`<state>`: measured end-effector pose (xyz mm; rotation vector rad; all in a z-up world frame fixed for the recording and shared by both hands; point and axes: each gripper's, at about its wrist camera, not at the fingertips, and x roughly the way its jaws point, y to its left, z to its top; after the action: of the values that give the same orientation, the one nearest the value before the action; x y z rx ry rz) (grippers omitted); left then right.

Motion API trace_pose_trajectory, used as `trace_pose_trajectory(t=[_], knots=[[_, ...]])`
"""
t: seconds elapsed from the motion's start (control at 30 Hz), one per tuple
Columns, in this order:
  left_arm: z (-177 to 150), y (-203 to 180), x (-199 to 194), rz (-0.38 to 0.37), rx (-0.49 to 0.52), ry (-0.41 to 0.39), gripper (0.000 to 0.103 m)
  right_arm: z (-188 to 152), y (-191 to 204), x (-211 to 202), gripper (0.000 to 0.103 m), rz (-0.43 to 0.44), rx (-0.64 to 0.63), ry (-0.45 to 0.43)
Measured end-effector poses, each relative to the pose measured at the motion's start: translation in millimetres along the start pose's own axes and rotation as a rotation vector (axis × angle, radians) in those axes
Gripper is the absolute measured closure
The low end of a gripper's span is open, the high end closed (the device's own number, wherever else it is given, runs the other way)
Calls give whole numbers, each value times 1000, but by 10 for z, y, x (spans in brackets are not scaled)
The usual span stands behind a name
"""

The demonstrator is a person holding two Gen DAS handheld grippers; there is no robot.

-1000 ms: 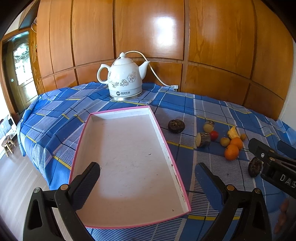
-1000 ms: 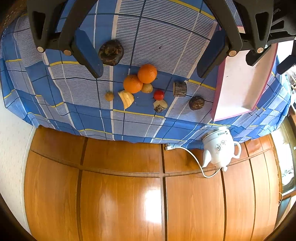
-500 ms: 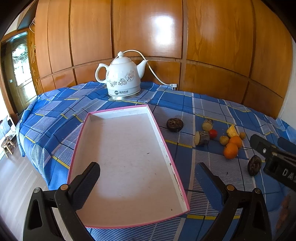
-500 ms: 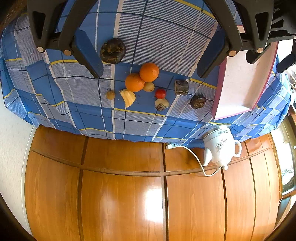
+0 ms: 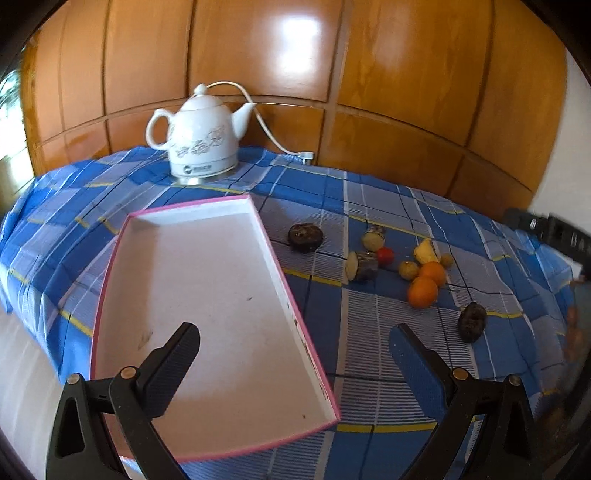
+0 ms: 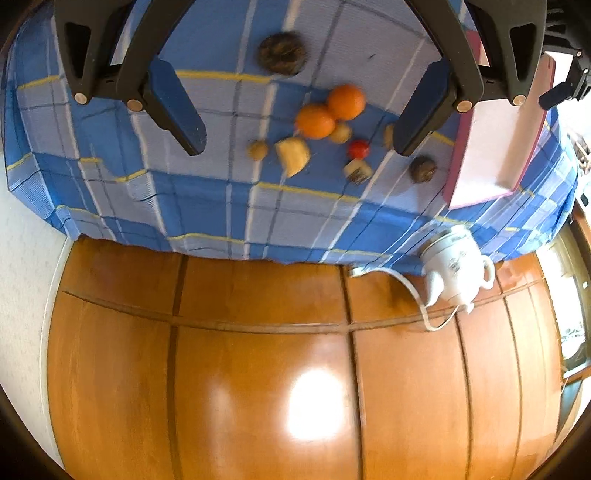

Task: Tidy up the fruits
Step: 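Reach the left gripper to the dark round fruit and close on it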

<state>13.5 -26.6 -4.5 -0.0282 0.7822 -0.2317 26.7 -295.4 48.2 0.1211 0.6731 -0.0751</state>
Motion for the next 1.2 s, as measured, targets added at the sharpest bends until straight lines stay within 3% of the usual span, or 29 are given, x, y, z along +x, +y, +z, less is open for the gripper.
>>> trace_pose_trajectory(t=[0.23,0.37,0.43,0.57,0.73,1.0,1.07,1.1,1.2], knots=[[307,110,243,-47,-4,87,15,233,-598,297,3,-42,16,71],[556,25,404,-71,77,105,22,191,-878,524,9,-13,76,122],[657,-80,537,-75,154,124,34,156,-956,611,12,6,116,161],[831,-256,882,-60,275,172,38,147,-974,636,12,45,135,179],[1007,-353,1331,-18,346,218,38,140,-945,644,12,92,142,198],[1107,-301,1883,-7,314,307,37,141,-957,701,12,147,176,234],[1084,-311,1957,-20,316,325,44,141,-944,717,18,156,174,239],[1061,-319,2006,-30,318,344,56,137,-943,729,19,162,177,245],[1015,-315,2037,-30,317,342,57,123,-946,775,28,171,188,266]])
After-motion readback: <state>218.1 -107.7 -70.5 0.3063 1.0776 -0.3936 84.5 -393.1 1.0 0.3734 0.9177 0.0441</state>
